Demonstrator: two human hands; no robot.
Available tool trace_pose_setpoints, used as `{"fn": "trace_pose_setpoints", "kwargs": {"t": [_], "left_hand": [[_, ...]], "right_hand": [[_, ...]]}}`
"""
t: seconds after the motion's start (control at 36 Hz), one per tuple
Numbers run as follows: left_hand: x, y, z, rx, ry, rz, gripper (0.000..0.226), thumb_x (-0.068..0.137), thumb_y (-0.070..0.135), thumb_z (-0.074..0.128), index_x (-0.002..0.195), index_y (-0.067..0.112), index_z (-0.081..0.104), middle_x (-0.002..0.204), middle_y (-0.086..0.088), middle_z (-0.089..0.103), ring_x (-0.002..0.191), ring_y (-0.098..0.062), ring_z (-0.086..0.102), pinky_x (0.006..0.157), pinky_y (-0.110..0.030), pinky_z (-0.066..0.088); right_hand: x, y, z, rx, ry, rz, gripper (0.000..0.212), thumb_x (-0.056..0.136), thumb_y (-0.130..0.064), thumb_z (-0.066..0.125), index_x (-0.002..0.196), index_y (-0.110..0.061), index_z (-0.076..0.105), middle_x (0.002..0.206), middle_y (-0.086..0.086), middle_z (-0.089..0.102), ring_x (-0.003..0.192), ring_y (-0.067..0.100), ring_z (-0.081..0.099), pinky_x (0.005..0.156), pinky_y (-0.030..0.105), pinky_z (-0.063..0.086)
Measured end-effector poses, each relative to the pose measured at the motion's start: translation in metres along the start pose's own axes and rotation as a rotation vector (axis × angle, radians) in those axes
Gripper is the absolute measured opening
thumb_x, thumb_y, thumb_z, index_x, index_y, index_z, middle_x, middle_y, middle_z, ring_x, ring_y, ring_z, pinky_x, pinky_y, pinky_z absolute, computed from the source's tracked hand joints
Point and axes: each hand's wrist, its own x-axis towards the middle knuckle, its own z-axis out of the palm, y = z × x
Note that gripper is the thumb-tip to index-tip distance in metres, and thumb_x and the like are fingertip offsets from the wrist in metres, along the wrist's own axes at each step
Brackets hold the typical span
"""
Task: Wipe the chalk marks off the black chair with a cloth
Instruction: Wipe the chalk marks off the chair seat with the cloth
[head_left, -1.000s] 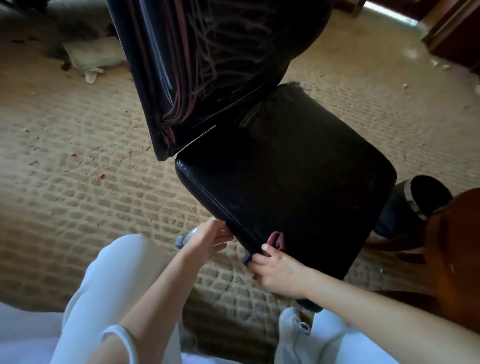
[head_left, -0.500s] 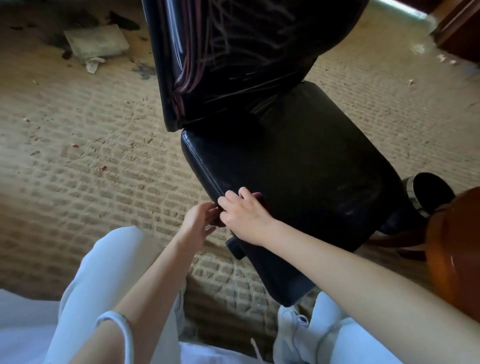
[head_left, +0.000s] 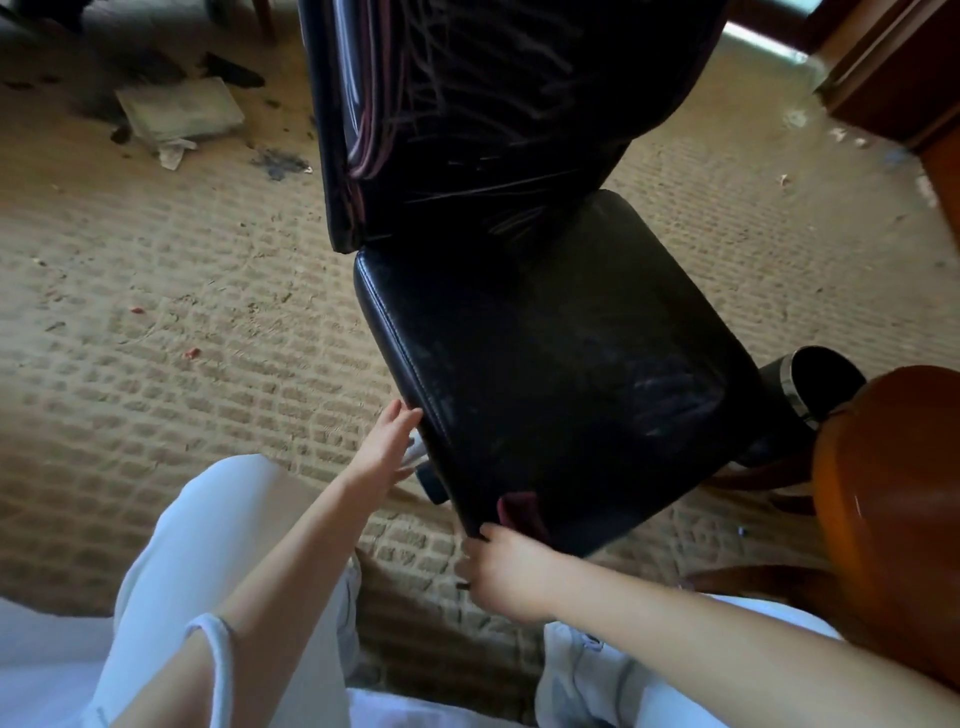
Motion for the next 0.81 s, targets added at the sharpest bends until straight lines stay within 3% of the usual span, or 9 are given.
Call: {"fn": "trace_pose_setpoints", "kwargs": {"t": [0.06,0.14,0.28,0.33,0.44,0.53,0.58,0.67,0.81], "left_hand": [[-0.004,-0.011,0.006,0.152,0.019,-0.093,0.060,0.092,0.043,0.051,0.142,0.016,0.032,0.132,-0.001,0.047,0.117,-0.025,0.051,0.097,-0.043,0.044],[-0.020,-0.025,0.023,0.304,-0.099,-0.215,0.039,0.094,0.048,0.048,0.121,0.020,0.051,0.110,-0.003,0.060,0.097,-0.020,0.057,0.079,-0.034,0.042],[-0.023,-0.044,0.048,0.252,-0.038,0.038,0.028,0.095,0.022,0.056,0.119,0.008,0.059,0.087,0.000,0.061,0.065,-0.003,0.051,0.047,-0.014,0.043],[-0.022,-0.047,0.049,0.164,0.005,0.029,0.026,0.094,0.016,0.058,0.116,0.002,0.060,0.086,-0.002,0.063,0.061,-0.002,0.050,0.057,-0.025,0.050],[-0.019,-0.055,0.050,0.075,0.064,0.018,0.024,0.091,0.014,0.062,0.110,-0.001,0.064,0.097,-0.009,0.070,0.077,-0.013,0.065,0.057,-0.013,0.050],[-0.017,-0.057,0.049,0.022,0.085,0.026,0.024,0.090,0.011,0.062,0.111,-0.002,0.064,0.098,-0.011,0.071,0.087,-0.020,0.068,0.070,-0.023,0.053],[-0.017,-0.056,0.049,0.014,0.087,0.060,0.019,0.091,0.007,0.061,0.108,0.000,0.064,0.091,-0.008,0.070,0.070,-0.007,0.066,0.061,-0.016,0.049],[-0.016,-0.050,0.047,0.021,0.129,0.055,0.014,0.091,0.009,0.061,0.102,0.000,0.065,0.064,0.005,0.064,0.044,0.001,0.053,0.054,-0.020,0.047],[-0.015,-0.040,0.033,0.045,0.184,0.064,0.018,0.091,0.013,0.063,0.095,-0.005,0.065,0.048,0.009,0.061,0.040,0.001,0.052,0.040,-0.009,0.039]], "right_hand": [[-0.016,0.003,0.001,0.023,0.086,-0.019,0.010,0.061,-0.038,0.075,0.061,-0.031,0.068,0.074,-0.014,0.062,0.075,0.008,0.058,0.061,0.021,0.045],[-0.031,0.026,-0.004,0.122,0.375,0.104,0.008,0.064,-0.034,0.068,0.064,-0.027,0.064,0.074,-0.007,0.056,0.072,0.015,0.053,0.057,0.026,0.042],[-0.042,0.066,-0.011,0.342,0.701,0.522,0.020,0.074,-0.024,0.049,0.078,-0.016,0.066,0.078,0.002,0.053,0.072,0.022,0.051,0.058,0.031,0.046],[-0.043,0.073,-0.009,0.498,0.769,0.684,0.020,0.076,-0.021,0.052,0.084,-0.012,0.068,0.078,0.004,0.053,0.071,0.024,0.053,0.055,0.033,0.048],[-0.042,0.068,0.000,0.599,0.726,0.777,0.027,0.081,-0.028,0.047,0.091,-0.012,0.067,0.080,0.004,0.052,0.071,0.026,0.054,0.050,0.032,0.049],[-0.041,0.057,0.006,0.607,0.573,0.718,0.034,0.084,-0.025,0.059,0.116,-0.014,0.061,0.092,0.008,0.053,0.082,0.028,0.054,0.057,0.039,0.051],[-0.036,0.049,0.011,0.558,0.464,0.693,0.054,0.088,-0.028,0.060,0.139,-0.017,0.045,0.109,0.012,0.051,0.097,0.030,0.050,0.071,0.042,0.049],[-0.027,0.040,0.012,0.514,0.452,0.720,0.062,0.090,-0.032,0.056,0.146,-0.017,0.035,0.117,0.013,0.049,0.103,0.033,0.049,0.077,0.043,0.045],[-0.015,0.039,0.004,0.691,0.534,0.737,0.060,0.096,-0.033,0.049,0.149,-0.013,0.030,0.122,0.015,0.044,0.106,0.033,0.045,0.091,0.044,0.042]]}}
